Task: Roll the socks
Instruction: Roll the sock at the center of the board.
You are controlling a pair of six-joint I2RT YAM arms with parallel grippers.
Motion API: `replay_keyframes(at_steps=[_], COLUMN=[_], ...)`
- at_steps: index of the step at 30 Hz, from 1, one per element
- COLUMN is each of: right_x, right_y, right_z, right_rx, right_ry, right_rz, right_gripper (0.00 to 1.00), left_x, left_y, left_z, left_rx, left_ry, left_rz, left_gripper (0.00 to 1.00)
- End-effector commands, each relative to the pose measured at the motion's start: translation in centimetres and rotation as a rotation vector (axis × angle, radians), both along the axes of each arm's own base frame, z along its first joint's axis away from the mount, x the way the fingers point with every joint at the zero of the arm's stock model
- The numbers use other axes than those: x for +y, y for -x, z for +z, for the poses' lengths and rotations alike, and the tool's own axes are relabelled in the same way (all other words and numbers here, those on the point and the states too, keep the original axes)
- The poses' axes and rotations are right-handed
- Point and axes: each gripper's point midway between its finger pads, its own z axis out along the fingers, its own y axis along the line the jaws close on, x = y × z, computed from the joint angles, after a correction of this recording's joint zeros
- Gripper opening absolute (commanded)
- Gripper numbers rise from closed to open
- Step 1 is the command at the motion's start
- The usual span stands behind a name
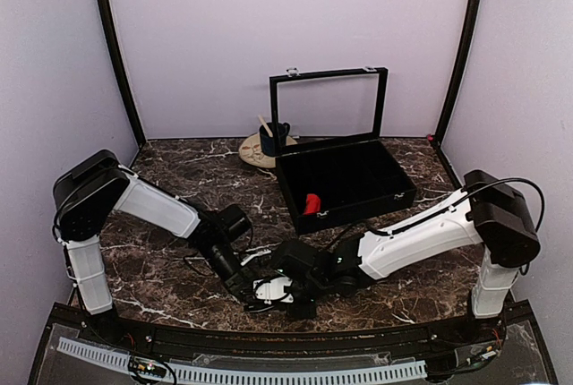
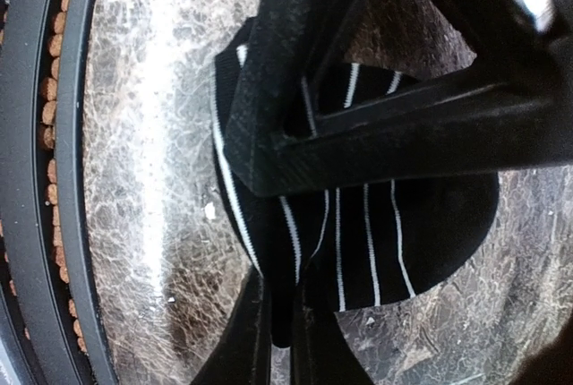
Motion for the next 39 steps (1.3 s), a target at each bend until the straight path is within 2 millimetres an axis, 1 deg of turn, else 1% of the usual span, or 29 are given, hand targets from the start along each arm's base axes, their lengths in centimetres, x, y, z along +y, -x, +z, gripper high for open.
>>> replay_keyframes(at_steps=[1,7,12,21,28,31,32,33,34,37,39], right_x=[-1.4,-2.1,-2.3,-2.2,-1.9,-1.8,-2.2,-1.5,-1.3,-1.1,-1.0], right_y=[0.0,-0.3,-0.5,-0.6,-0.6,-0.3,0.0,-0.2,-0.2,0.0,0.1], right_z=[-1.5,-1.9,-1.8,-1.7,-1.0,-0.8,-1.1,-0.5,-0.3,-0.1,0.0], right_rx=[0.077,0.106,0.132,0.207,0.313,0.370,0.394,0.407,0.427,0.504,0.564], right_ry=[0.042,0.053,0.046,0.043,0.043,0.056,0.075,0.061,0.062,0.072,0.079], right_rz=[-0.032,-0.059,-0.079,-0.117,-0.134,-0.131,-0.133,-0.128,-0.126,-0.128,-0.134], right_gripper=[0.00,0.00,0.00,0.00,0.00,0.00,0.00,0.00,0.00,0.00,0.00], left_x=[1.3,1.6,2.2,3.1,4.3,4.6,4.8,4.9,5.1,5.4,5.4], left_y=[-1.4,-2.5,-3.4,-3.9,-5.5,-6.4,-6.7,-6.9,-7.1,-7.2,-6.8], left_z=[-1.2,-0.4,0.0,0.6,1.1,1.9,2.2,2.6,2.9,3.8,4.1], left_rx=[-0.042,-0.082,-0.103,-0.132,-0.262,-0.331,-0.355,-0.383,-0.408,-0.479,-0.526], left_ry=[-0.089,-0.076,-0.068,-0.066,-0.077,-0.055,-0.048,-0.041,-0.029,-0.005,0.002], left_rz=[0.087,0.164,0.241,0.320,0.427,0.482,0.499,0.516,0.529,0.550,0.545], left_gripper=[0.21,0.25,0.29,0.34,0.35,0.35,0.35,0.35,0.35,0.35,0.35])
